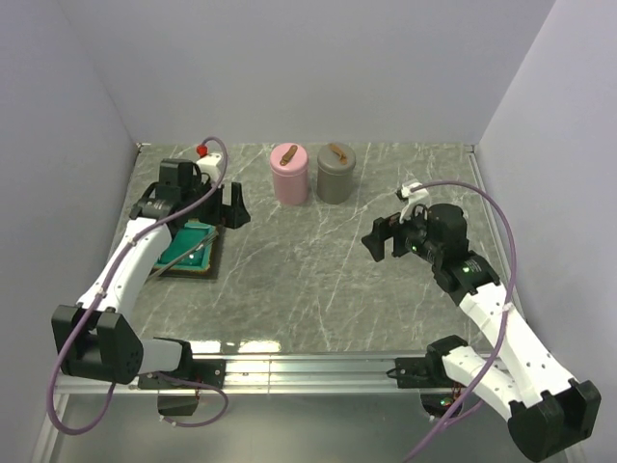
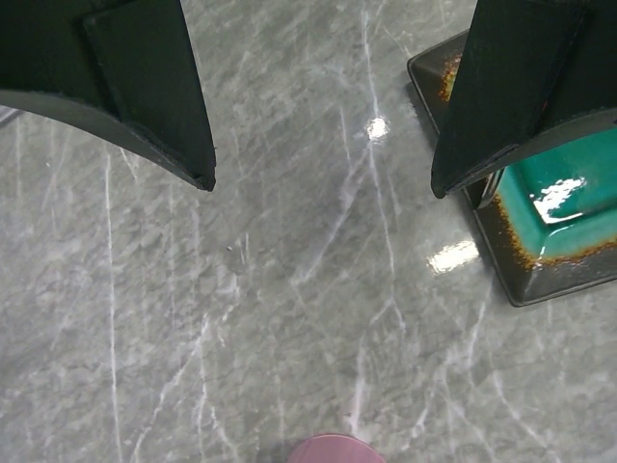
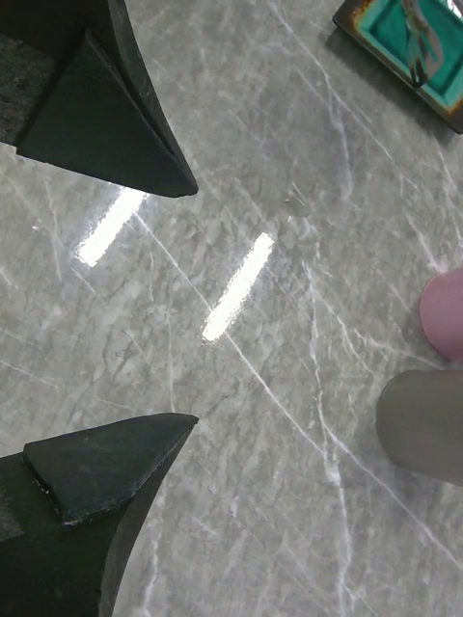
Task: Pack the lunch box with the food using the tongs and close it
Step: Move the lunch box
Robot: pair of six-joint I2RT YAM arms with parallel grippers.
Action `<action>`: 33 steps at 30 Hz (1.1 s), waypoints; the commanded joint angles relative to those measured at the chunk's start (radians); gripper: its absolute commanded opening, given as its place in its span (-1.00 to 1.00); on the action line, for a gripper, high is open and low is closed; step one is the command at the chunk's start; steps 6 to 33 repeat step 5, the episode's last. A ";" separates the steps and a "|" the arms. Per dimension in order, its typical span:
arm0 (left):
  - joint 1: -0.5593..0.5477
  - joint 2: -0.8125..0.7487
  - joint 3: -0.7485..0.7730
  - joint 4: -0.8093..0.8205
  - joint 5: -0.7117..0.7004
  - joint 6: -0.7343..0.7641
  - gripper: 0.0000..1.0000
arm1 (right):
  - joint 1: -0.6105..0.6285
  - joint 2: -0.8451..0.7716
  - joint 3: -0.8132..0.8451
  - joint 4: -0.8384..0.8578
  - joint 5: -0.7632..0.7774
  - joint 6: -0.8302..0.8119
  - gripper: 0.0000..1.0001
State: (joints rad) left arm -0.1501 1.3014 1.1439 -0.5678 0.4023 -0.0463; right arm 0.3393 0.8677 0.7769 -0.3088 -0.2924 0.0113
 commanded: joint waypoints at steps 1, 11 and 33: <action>0.000 -0.059 -0.016 0.080 -0.051 -0.003 1.00 | -0.008 -0.025 -0.002 0.056 -0.011 0.012 0.99; 0.000 -0.073 -0.012 0.079 -0.037 -0.001 1.00 | -0.019 -0.038 -0.010 0.062 -0.007 0.015 0.99; 0.000 -0.073 -0.012 0.079 -0.037 -0.001 1.00 | -0.019 -0.038 -0.010 0.062 -0.007 0.015 0.99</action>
